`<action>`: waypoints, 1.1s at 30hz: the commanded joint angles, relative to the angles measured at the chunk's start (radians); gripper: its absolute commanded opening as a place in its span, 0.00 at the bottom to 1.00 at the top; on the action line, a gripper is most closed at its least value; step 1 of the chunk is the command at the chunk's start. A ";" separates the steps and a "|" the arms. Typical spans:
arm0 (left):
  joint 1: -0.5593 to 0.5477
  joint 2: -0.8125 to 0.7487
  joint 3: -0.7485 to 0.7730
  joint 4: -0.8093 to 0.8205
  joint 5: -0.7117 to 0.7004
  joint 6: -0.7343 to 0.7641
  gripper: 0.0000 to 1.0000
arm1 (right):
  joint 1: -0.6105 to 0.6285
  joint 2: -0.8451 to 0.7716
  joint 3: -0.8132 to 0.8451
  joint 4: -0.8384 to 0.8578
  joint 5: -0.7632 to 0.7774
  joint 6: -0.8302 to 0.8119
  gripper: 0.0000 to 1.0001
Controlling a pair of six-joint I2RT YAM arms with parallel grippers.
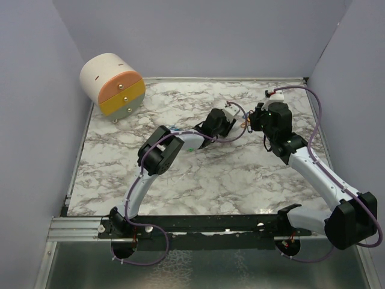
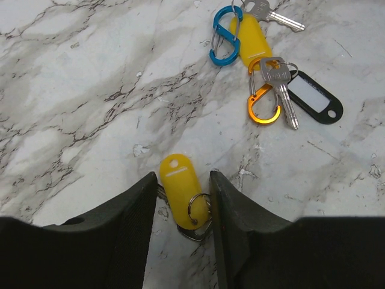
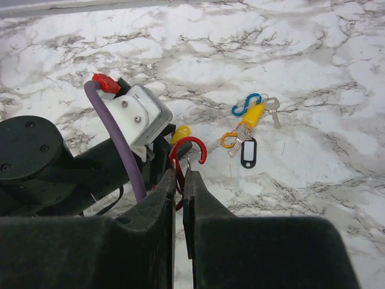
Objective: Put the keys on the keyring
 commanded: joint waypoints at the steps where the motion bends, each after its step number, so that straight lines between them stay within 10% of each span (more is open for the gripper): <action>1: -0.003 -0.044 -0.068 -0.077 -0.069 -0.017 0.41 | 0.007 -0.016 -0.004 -0.003 0.019 -0.004 0.01; 24: -0.003 -0.395 -0.438 -0.159 -0.084 -0.132 0.10 | 0.007 -0.051 -0.021 0.002 -0.035 0.003 0.01; 33: -0.003 -0.398 -0.432 -0.177 -0.074 -0.146 0.20 | 0.006 -0.057 -0.024 -0.001 -0.033 0.003 0.01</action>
